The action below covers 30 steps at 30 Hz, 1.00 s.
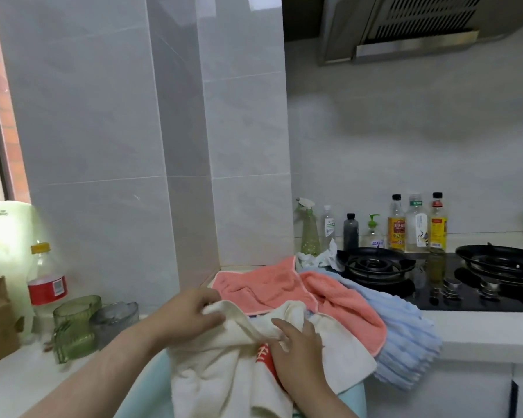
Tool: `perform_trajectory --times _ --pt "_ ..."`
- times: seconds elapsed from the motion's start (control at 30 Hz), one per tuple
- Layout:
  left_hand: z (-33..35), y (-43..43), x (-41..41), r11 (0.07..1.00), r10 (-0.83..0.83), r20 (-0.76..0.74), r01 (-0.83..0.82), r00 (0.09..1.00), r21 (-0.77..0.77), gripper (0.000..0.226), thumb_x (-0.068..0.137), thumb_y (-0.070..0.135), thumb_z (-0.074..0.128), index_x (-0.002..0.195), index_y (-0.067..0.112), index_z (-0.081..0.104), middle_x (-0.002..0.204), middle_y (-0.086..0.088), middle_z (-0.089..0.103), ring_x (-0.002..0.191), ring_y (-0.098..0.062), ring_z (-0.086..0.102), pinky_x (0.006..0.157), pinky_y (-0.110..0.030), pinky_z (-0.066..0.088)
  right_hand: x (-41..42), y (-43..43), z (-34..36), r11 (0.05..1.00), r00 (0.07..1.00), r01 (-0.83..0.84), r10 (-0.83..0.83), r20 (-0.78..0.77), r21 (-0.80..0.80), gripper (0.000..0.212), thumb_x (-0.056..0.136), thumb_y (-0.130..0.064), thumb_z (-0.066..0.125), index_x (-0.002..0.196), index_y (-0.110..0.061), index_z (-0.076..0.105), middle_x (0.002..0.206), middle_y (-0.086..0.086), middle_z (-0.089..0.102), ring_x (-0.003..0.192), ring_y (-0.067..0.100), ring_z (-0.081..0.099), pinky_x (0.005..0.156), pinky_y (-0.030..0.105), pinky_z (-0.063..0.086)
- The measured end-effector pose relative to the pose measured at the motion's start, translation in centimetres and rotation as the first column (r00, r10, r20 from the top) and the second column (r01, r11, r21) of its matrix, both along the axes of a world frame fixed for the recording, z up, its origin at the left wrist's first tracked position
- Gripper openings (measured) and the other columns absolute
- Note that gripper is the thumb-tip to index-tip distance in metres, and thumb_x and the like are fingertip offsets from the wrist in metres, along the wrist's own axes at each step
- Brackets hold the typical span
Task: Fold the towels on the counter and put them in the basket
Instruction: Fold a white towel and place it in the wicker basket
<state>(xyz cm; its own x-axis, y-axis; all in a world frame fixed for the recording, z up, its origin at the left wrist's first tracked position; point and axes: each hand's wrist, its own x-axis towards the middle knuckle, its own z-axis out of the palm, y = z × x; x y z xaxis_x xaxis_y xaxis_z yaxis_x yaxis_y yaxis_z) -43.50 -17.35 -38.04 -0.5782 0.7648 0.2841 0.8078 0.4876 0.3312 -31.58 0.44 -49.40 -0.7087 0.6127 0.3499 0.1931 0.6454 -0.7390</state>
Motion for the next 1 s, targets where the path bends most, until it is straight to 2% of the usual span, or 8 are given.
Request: perform_trajectory --times 0.13,0.2,0.27,0.33,0.57,0.73,0.87,1.0 --pt "0.2 0.2 0.3 0.996 -0.075 -0.069 0.072 0.995 -0.044 0.012 0.085 0.034 0.060 0.087 0.028 0.070 0.071 0.025 0.062 0.070 0.002 0.057 0.069 -0.022 0.046 0.8 -0.9 2.4 0.946 0.984 -0.177 0.164 0.070 0.272 0.047 0.090 -0.039 0.049 0.135 -0.050 0.045 0.152 -0.019 0.014 0.140 0.011 0.008 0.118 0.036 0.008" --pt "0.8 0.3 1.0 0.997 -0.077 -0.130 0.081 0.989 0.020 0.020 0.082 0.037 0.058 0.090 0.027 0.072 0.074 0.020 0.066 0.075 0.000 0.061 0.070 -0.023 0.048 0.6 -1.9 3.8 0.919 0.937 -0.350 0.344 0.066 0.180 0.041 0.085 -0.045 0.053 0.126 -0.044 0.056 0.137 -0.026 0.037 0.128 0.001 0.026 0.114 0.032 0.023" --pt "1.7 0.2 1.3 0.993 -0.060 -0.175 0.077 0.983 0.091 0.028 0.076 0.040 0.051 0.089 0.029 0.073 0.077 0.018 0.068 0.078 -0.002 0.063 0.070 -0.023 0.050 0.2 -2.6 4.6 0.908 0.914 -0.396 0.404 -0.038 0.138 0.011 0.083 -0.040 0.058 0.084 -0.034 0.068 0.091 -0.021 0.062 0.090 -0.004 0.049 0.087 0.026 0.043" --pt "2.4 -0.4 1.3 0.995 -0.054 -0.220 0.071 0.974 0.070 0.027 0.072 0.040 0.049 0.084 0.029 0.071 0.070 0.018 0.062 0.076 -0.005 0.061 0.068 -0.024 0.047 -0.3 -1.9 5.4 0.937 0.923 -0.336 0.348 -0.164 0.100 0.030 0.088 -0.025 0.059 0.059 -0.032 0.058 0.062 -0.016 0.057 0.065 -0.001 0.049 0.063 0.019 0.038" --pt "3.2 -1.8 1.5 0.873 0.020 -0.653 -0.332 0.757 -0.357 0.033 0.085 0.038 0.040 0.060 0.017 0.035 0.064 -0.002 0.048 0.069 -0.026 0.045 0.074 -0.033 0.028 -0.8 0.2 10.5 0.953 0.944 -0.243 0.275 -0.180 0.183 0.026 0.091 -0.016 0.057 0.085 -0.031 0.077 0.072 -0.030 0.063 0.075 -0.010 0.057 0.067 0.004 0.038" --pt "4.4 -2.2 1.4 0.772 0.226 -0.435 -0.433 0.871 -0.466 0.028 0.088 0.040 0.039 0.089 0.021 0.060 0.103 -0.005 0.068 0.095 -0.025 0.063 0.069 -0.029 0.040 -1.5 0.8 10.5 0.944 0.971 -0.152 0.198 -0.137 0.291 0.022 0.091 -0.016 0.056 0.080 -0.022 0.075 0.071 -0.019 0.059 0.074 0.000 0.052 0.066 0.011 0.039" --pt "4.8 -2.5 1.8 0.801 0.460 0.109 -0.360 0.881 -0.478 0.022 0.080 0.019 0.035 0.080 0.010 0.054 0.055 -0.009 0.062 0.043 -0.020 0.058 0.046 -0.022 0.040 -2.1 1.5 9.3 0.929 0.988 -0.030 0.083 -0.127 0.370 0.023 0.089 -0.017 0.054 0.075 -0.022 0.072 0.071 -0.009 0.059 0.077 0.014 0.056 0.071 0.031 0.044" --pt "3.7 -3.4 0.4 0.667 0.453 -0.171 -0.459 0.875 -0.587 0.012 0.078 0.018 0.051 0.083 0.014 0.061 0.070 0.000 0.058 0.067 -0.020 0.059 0.064 -0.025 0.047 -2.1 2.0 9.4 0.935 0.990 0.036 0.014 -0.139 0.353 0.025 0.086 -0.012 0.051 0.081 -0.020 0.074 0.078 -0.005 0.067 0.077 0.016 0.059 0.072 0.035 0.050"
